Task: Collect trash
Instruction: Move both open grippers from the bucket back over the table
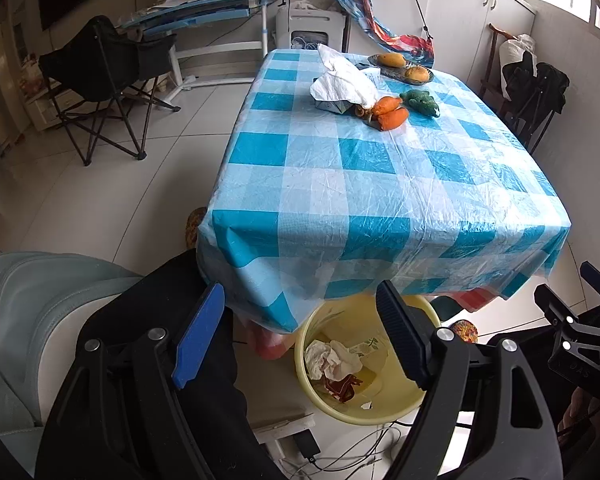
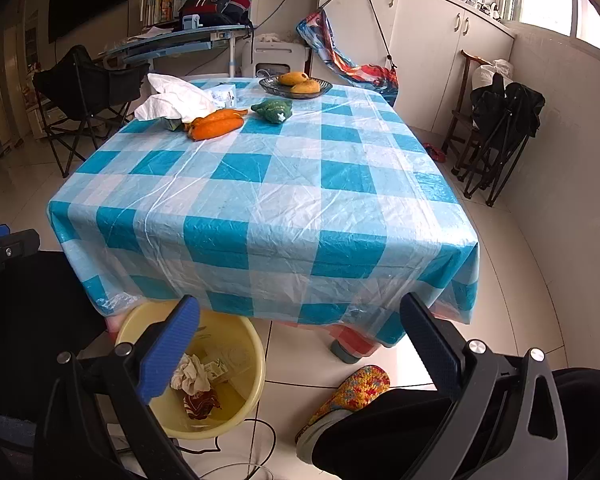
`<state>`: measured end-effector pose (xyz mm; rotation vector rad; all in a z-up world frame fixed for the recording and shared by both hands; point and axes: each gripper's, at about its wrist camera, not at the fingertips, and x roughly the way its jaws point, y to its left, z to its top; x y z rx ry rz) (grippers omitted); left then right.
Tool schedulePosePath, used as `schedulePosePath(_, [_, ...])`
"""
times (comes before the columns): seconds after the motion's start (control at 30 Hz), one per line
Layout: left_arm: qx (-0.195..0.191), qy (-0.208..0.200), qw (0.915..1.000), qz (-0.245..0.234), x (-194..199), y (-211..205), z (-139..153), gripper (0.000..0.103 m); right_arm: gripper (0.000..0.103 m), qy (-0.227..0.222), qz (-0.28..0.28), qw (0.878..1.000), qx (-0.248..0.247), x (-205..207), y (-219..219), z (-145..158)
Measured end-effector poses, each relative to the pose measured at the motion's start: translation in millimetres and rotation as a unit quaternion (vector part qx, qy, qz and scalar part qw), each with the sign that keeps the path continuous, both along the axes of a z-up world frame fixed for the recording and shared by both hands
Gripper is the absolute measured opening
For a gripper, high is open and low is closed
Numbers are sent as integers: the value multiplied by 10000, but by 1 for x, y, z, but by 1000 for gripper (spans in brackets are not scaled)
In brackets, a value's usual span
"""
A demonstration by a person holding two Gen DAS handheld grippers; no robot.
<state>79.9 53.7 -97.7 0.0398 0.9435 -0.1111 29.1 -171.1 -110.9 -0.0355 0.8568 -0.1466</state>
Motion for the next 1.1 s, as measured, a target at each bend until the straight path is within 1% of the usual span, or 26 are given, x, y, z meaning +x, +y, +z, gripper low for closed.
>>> schedulePosePath(0.27, [120, -61, 9999, -58, 4, -12, 4, 76, 96, 10, -9, 9999, 115, -1, -6, 0])
schedulePosePath(0.37, [188, -96, 9997, -134, 7, -16, 6, 76, 96, 84, 53, 9994, 333, 1, -9, 4])
schedulePosePath(0.43, [215, -184, 9995, -139, 13, -16, 12, 76, 96, 68, 163, 9987, 474, 3, -13, 11])
schedulePosePath(0.5, [206, -295, 9993, -111, 22, -15, 21, 76, 96, 82, 301, 9986, 428, 6, -14, 15])
schedulePosePath(0.6, [208, -461, 9987, 9, 44, -15, 35, 78, 96, 182, 570, 9976, 345, 19, -20, 13])
schedulePosePath(0.7, [145, -562, 9983, 106, 68, -16, 43, 78, 96, 267, 837, 9948, 524, 35, -28, 9])
schedulePosePath(0.77, [172, -626, 9979, 85, 83, -21, 46, 78, 96, 297, 1059, 9924, 554, 46, -29, 10])
schedulePosePath(0.83, [197, -709, 9973, 31, 100, -27, 50, 78, 96, 328, 1251, 9906, 450, 55, -28, 10])
schedulePosePath(0.93, [289, -868, 9958, -48, 127, -34, 56, 79, 96, 376, 1310, 9898, 403, 66, -29, 6])
schedulePosePath(1.0, [330, -1005, 9944, -8, 152, -37, 64, 79, 96, 396, 1244, 9898, 561, 67, -33, 1])
schedulePosePath(1.1, [265, -1108, 9934, 103, 199, -41, 74, 81, 96, 351, 1191, 9895, 741, 68, -36, -2])
